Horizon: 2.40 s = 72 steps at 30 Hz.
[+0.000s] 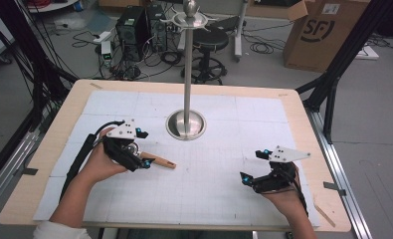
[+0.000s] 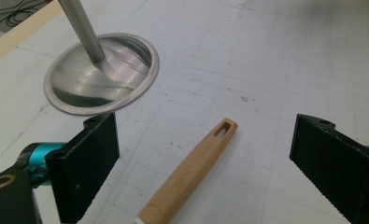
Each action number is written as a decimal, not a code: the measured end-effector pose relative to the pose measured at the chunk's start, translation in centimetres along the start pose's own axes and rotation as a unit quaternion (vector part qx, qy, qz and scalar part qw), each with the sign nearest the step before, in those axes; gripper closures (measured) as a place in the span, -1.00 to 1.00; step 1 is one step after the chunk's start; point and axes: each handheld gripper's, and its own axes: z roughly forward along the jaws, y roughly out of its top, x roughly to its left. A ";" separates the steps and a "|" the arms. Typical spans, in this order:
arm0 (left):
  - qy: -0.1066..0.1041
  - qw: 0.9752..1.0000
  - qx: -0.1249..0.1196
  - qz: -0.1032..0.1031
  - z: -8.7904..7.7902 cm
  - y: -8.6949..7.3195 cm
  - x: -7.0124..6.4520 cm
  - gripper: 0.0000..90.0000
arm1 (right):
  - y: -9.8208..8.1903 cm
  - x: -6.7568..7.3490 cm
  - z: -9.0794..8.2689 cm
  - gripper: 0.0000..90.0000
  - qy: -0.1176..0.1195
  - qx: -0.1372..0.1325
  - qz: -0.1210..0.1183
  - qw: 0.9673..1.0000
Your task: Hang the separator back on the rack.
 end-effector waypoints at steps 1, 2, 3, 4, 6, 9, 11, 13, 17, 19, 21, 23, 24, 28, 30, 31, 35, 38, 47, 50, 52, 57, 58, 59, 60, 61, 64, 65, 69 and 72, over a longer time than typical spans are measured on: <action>-0.002 1.000 0.011 0.003 0.1 0.2 0.2 -0.80 | 0.0 0.0 0.0 -0.95 0.000 0.000 0.001 1.000; -0.002 1.000 0.019 0.005 0.2 0.4 0.4 -0.80 | 0.0 0.0 0.0 -0.95 0.000 0.001 0.001 1.000; -0.005 1.000 0.023 0.003 0.3 0.6 0.5 -0.80 | 0.1 0.0 0.0 -0.95 -0.001 0.001 0.001 1.000; -0.008 0.999 0.031 0.006 0.4 0.8 0.7 -0.80 | 0.1 0.0 0.0 -0.95 -0.002 0.000 0.000 1.000; -0.010 0.999 0.046 0.008 0.8 1.0 1.0 -0.79 | 0.1 -0.1 0.1 -0.95 -0.001 0.000 0.001 1.000; -0.020 0.997 0.074 0.009 1.7 1.1 1.3 -0.75 | 0.1 0.0 0.2 -0.95 0.000 0.002 0.001 1.000; -0.029 0.996 0.088 0.006 2.3 0.8 1.5 -0.73 | 0.2 0.0 0.4 -0.95 0.003 0.003 -0.001 1.000; -0.028 0.993 0.115 0.011 2.8 0.5 1.7 -0.66 | 0.3 0.0 0.6 -0.95 0.007 0.004 -0.003 1.000; -0.024 0.987 0.157 0.018 3.9 0.1 1.7 -0.59 | 0.3 -0.1 0.8 -0.95 0.008 0.004 -0.004 1.000; -0.026 0.986 0.165 0.019 4.1 0.0 1.7 -0.55 | 0.3 -0.1 1.0 -0.95 0.007 0.005 -0.002 1.000; -0.026 0.985 0.171 0.023 4.2 0.0 1.8 -0.44 | 0.3 0.0 1.3 -0.95 0.011 0.010 -0.004 1.000; -0.030 0.984 0.174 0.022 4.3 0.0 1.8 -0.41 | 0.3 0.1 1.4 -0.95 0.013 0.012 -0.005 1.000; -0.033 0.984 0.176 0.025 4.4 0.0 1.8 -0.32 | 0.3 0.2 1.6 -0.95 0.014 0.013 -0.004 1.000; -0.037 0.980 0.194 0.026 4.9 -0.3 1.8 -0.27 | 0.4 0.1 1.5 -0.95 0.013 0.011 -0.005 1.000; -0.040 0.978 0.205 0.028 5.2 -0.4 1.8 -0.21 | 0.4 0.0 1.5 -0.95 0.012 0.008 -0.005 1.000; -0.039 0.977 0.207 0.028 5.3 -0.6 1.8 -0.20 | 0.5 0.0 1.5 -0.95 0.011 0.008 -0.004 1.000; -0.037 0.973 0.224 0.035 5.7 -0.7 1.9 -0.13 | 0.5 0.3 1.8 -0.95 0.015 0.014 -0.006 1.000; -0.042 0.971 0.232 0.034 5.9 -0.8 2.0 -0.06 | 0.5 0.4 2.0 -0.95 0.016 0.017 -0.009 1.000; -0.046 0.966 0.252 0.034 6.5 -1.1 2.3 0.06 | 0.2 0.3 1.8 -0.95 0.013 0.019 -0.004 1.000; -0.048 0.966 0.254 0.029 6.5 -1.1 2.2 0.11 | 0.1 0.5 2.0 -0.95 0.013 0.025 -0.009 1.000; -0.055 0.965 0.253 0.034 6.4 -1.0 2.2 0.24 | 0.2 0.5 1.8 -0.95 0.014 0.022 -0.007 1.000; -0.057 0.964 0.256 0.036 6.4 -0.9 1.8 0.46 | 0.2 0.4 1.6 -0.95 0.010 0.017 -0.005 1.000; -0.055 0.964 0.258 0.038 6.4 -0.8 1.6 0.49 | 0.2 0.4 1.6 -0.95 0.009 0.018 -0.006 1.000; -0.053 0.964 0.258 0.040 6.4 -0.8 1.5 0.49 | 0.1 0.5 1.6 -0.95 0.011 0.019 -0.005 1.000; -0.050 0.962 0.263 0.042 6.4 -0.7 1.5 0.49 | 0.1 0.6 1.6 -0.95 0.011 0.022 -0.008 1.000; -0.048 0.963 0.262 0.041 6.4 -0.8 1.4 0.50 | 0.1 0.6 1.6 -0.95 0.013 0.023 -0.007 1.000; -0.051 0.963 0.262 0.037 6.4 -0.8 1.5 0.50 | 0.2 0.6 1.6 -0.95 0.013 0.020 -0.009 1.000; -0.053 0.963 0.261 0.034 6.4 -0.8 1.6 0.49 | 0.2 0.6 1.5 -0.95 0.013 0.019 -0.009 1.000; -0.060 0.962 0.266 0.029 6.6 -0.7 1.8 0.48 | 0.1 0.3 1.3 -0.95 0.009 0.017 -0.005 1.000; -0.057 0.955 0.290 0.034 7.0 -0.2 1.7 0.48 | 0.1 0.4 1.4 -0.95 0.012 0.019 -0.005 1.000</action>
